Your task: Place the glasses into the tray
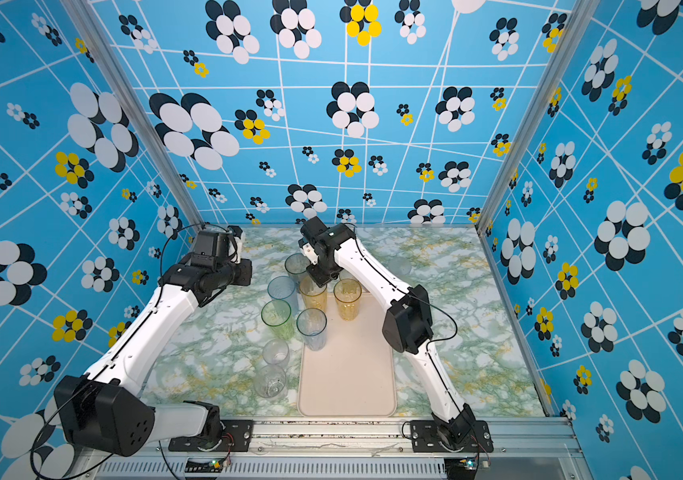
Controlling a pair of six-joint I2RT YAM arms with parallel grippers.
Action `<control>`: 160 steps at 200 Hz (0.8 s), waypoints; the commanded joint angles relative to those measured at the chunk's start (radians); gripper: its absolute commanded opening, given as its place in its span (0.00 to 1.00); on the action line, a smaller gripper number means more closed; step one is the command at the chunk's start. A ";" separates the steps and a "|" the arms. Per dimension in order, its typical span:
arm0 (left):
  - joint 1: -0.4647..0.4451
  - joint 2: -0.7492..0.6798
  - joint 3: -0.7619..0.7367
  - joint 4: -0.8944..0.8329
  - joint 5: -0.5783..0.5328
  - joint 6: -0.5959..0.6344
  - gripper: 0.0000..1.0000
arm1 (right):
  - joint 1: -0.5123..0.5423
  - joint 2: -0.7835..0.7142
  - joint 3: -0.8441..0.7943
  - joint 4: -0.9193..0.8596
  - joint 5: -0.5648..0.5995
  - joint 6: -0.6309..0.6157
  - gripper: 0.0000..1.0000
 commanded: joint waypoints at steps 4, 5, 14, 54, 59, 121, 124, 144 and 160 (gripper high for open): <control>-0.003 0.012 0.036 -0.035 -0.030 0.018 0.34 | -0.017 0.007 -0.031 0.064 0.011 0.003 0.04; -0.003 0.012 0.037 -0.035 -0.030 0.018 0.34 | -0.017 0.007 -0.031 0.065 0.011 0.003 0.04; -0.007 0.013 0.039 -0.038 -0.033 0.018 0.34 | -0.021 0.009 -0.031 0.071 0.009 0.004 0.04; -0.021 0.027 0.062 -0.054 -0.047 0.018 0.34 | -0.028 0.009 -0.032 0.089 0.000 0.006 0.04; -0.022 0.027 0.063 -0.056 -0.047 0.018 0.34 | -0.028 0.009 -0.032 0.090 -0.001 0.004 0.04; -0.032 0.028 0.071 -0.057 -0.053 0.019 0.34 | -0.029 0.009 -0.033 0.080 -0.039 0.004 0.10; -0.031 0.028 0.070 -0.058 -0.053 0.019 0.34 | -0.028 0.008 -0.033 0.080 -0.041 0.005 0.10; -0.033 0.027 0.069 -0.056 -0.053 0.021 0.34 | -0.028 0.001 -0.033 0.080 -0.043 0.009 0.17; -0.034 0.027 0.068 -0.055 -0.050 0.021 0.34 | -0.028 -0.005 -0.033 0.080 -0.046 0.013 0.19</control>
